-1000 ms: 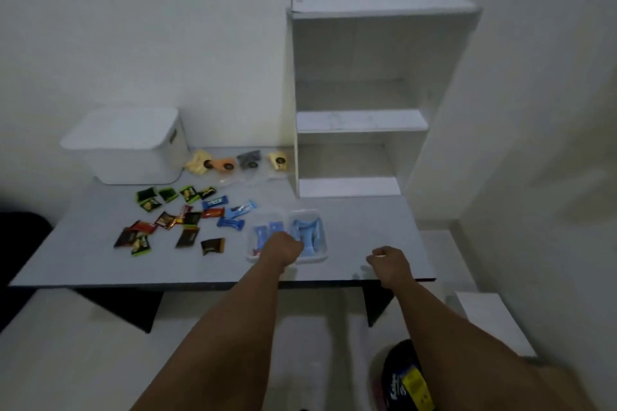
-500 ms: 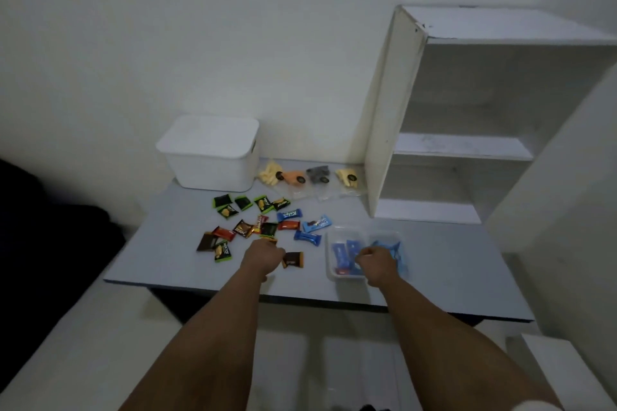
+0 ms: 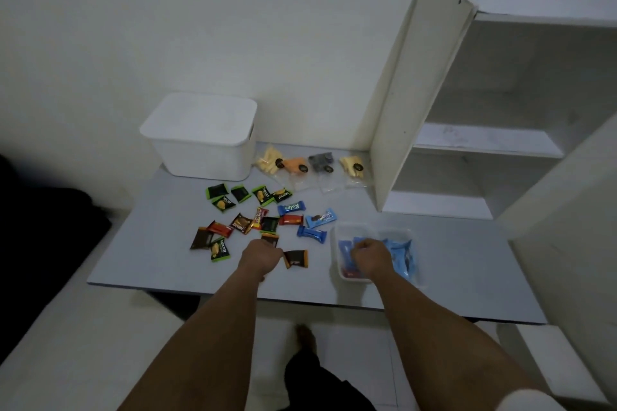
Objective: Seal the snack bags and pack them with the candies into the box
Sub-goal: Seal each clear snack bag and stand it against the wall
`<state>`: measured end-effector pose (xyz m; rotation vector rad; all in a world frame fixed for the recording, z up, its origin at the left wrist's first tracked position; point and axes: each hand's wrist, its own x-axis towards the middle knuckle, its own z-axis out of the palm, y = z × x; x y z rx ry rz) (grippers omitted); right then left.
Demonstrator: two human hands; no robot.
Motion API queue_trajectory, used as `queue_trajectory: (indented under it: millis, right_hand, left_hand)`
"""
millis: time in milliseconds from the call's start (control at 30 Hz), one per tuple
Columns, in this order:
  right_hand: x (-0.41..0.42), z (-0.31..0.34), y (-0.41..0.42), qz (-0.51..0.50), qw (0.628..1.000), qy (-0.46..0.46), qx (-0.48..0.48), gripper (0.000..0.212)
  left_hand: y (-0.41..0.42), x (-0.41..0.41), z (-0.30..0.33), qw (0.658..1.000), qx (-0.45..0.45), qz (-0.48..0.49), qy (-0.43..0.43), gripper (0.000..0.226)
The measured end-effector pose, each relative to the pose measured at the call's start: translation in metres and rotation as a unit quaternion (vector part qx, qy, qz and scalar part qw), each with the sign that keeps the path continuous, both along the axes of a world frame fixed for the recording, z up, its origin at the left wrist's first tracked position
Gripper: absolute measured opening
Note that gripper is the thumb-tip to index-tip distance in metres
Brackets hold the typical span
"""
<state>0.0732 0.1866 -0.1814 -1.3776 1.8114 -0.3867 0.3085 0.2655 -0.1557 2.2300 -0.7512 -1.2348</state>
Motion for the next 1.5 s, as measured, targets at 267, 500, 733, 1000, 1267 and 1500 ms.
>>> queue_trajectory:
  millis: [267, 500, 733, 1000, 1267, 1500]
  right_hand:
    - [0.064, 0.004, -0.081, 0.024, 1.000, 0.000, -0.003, 0.018]
    - [0.120, -0.005, -0.177, 0.079, 0.997, -0.015, 0.012, 0.020]
    - [0.182, -0.042, -0.252, 0.296, 0.948, 0.099, -0.059, 0.039]
    - [0.206, -0.083, -0.294, 0.387, 0.894, 0.204, -0.101, 0.048]
    - [0.198, -0.087, -0.308, 0.375, 0.895, 0.215, -0.111, 0.054]
    - [0.193, -0.070, -0.307, 0.357, 0.911, 0.201, -0.044, 0.059]
  left_hand:
    - [-0.079, 0.035, -0.025, 0.998, 0.006, -0.034, -0.047, 0.019]
    - [-0.176, 0.068, -0.036, 0.996, -0.005, -0.045, -0.078, 0.015]
    - [-0.272, 0.104, -0.066, 0.997, -0.018, 0.002, -0.073, 0.041]
    - [-0.335, 0.129, -0.128, 0.989, 0.060, 0.134, 0.022, 0.042]
    - [-0.353, 0.115, -0.131, 0.974, 0.063, 0.207, 0.065, 0.017]
    - [-0.347, 0.112, -0.133, 0.969, -0.012, 0.230, 0.087, 0.042]
